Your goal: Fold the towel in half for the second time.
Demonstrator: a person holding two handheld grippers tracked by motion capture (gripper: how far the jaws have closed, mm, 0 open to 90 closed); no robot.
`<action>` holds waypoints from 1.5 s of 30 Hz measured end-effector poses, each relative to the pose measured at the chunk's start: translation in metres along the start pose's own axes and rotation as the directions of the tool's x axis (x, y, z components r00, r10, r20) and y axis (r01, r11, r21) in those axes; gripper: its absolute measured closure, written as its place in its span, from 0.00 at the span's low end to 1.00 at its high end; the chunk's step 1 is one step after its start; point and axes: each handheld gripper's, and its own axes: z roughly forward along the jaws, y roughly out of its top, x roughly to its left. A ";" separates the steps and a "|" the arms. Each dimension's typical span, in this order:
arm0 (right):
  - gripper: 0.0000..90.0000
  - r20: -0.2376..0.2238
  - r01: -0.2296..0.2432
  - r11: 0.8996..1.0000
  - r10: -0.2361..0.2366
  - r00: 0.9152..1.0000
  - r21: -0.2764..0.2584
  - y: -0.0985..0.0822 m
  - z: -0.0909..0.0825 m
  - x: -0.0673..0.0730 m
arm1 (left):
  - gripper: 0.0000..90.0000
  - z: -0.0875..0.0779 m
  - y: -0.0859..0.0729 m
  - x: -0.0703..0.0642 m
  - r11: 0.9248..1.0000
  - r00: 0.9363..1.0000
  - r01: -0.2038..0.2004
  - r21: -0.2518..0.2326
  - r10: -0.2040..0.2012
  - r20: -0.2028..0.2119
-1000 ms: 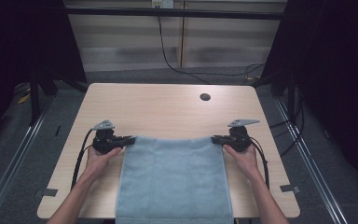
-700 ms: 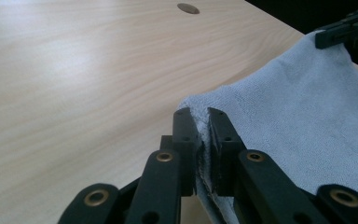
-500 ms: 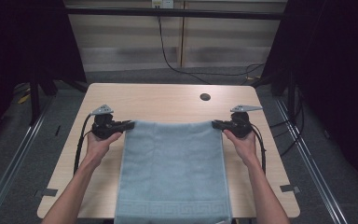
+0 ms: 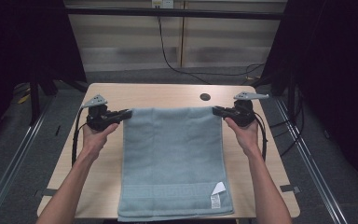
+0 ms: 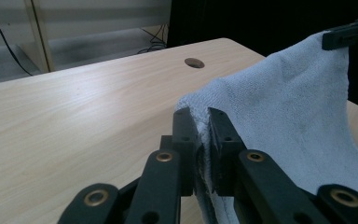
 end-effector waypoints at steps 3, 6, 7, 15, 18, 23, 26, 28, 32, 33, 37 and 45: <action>0.95 -0.016 0.007 1.000 -0.007 1.000 -0.014 0.001 -0.008 0.005 | 0.92 -0.007 0.004 -0.007 1.000 1.000 -0.027 -0.013 0.027 0.005; 0.95 -0.007 0.025 0.999 -0.025 1.000 -0.021 0.007 -0.016 0.007 | 0.92 -0.009 0.015 -0.009 0.999 0.999 -0.040 -0.019 0.040 -0.004; 0.95 -0.002 0.025 0.999 -0.026 1.000 -0.023 0.011 -0.018 0.007 | 0.92 -0.009 0.019 -0.009 0.999 0.999 -0.039 -0.029 0.039 -0.006; 0.95 -0.032 0.017 0.997 -0.020 0.999 -0.074 0.007 -0.032 0.009 | 0.92 -0.014 0.017 -0.019 0.996 0.997 -0.074 -0.046 0.075 0.015; 0.95 -0.056 0.044 0.997 -0.048 0.997 -0.065 -0.007 -0.044 0.019 | 0.92 -0.022 0.000 -0.031 0.995 0.995 -0.090 -0.051 0.092 0.037; 0.95 -0.099 0.076 0.995 -0.083 0.992 -0.064 -0.030 -0.073 0.043 | 0.92 -0.049 -0.027 -0.053 0.993 0.992 -0.094 -0.066 0.099 0.080; 0.94 -0.114 0.098 0.994 -0.104 0.988 -0.051 -0.045 -0.091 0.059 | 0.92 -0.068 -0.044 -0.065 0.993 0.988 -0.090 -0.070 0.098 0.120; 0.94 -0.135 0.085 0.995 -0.091 0.987 -0.047 -0.059 -0.100 0.067 | 0.92 -0.077 -0.056 -0.072 0.994 0.985 -0.095 -0.053 0.101 0.137; 0.92 -0.144 0.094 0.995 -0.089 0.986 0.026 -0.093 -0.107 0.084 | 0.91 -0.086 -0.085 -0.086 0.997 0.980 -0.078 -0.011 0.079 0.181; 0.92 -0.157 0.077 0.997 -0.071 0.985 0.032 -0.102 -0.109 0.087 | 0.91 -0.087 -0.092 -0.089 0.996 0.980 -0.087 0.009 0.083 0.182; 0.85 -0.180 0.056 0.994 -0.039 0.983 0.091 -0.132 -0.114 0.099 | 0.89 -0.094 -0.117 -0.097 0.992 0.974 -0.094 0.087 0.073 0.215; 0.68 -0.163 0.005 0.999 0.001 0.987 0.042 -0.138 -0.134 0.100 | 0.70 -0.112 -0.111 -0.092 0.999 0.984 -0.036 0.006 0.034 0.177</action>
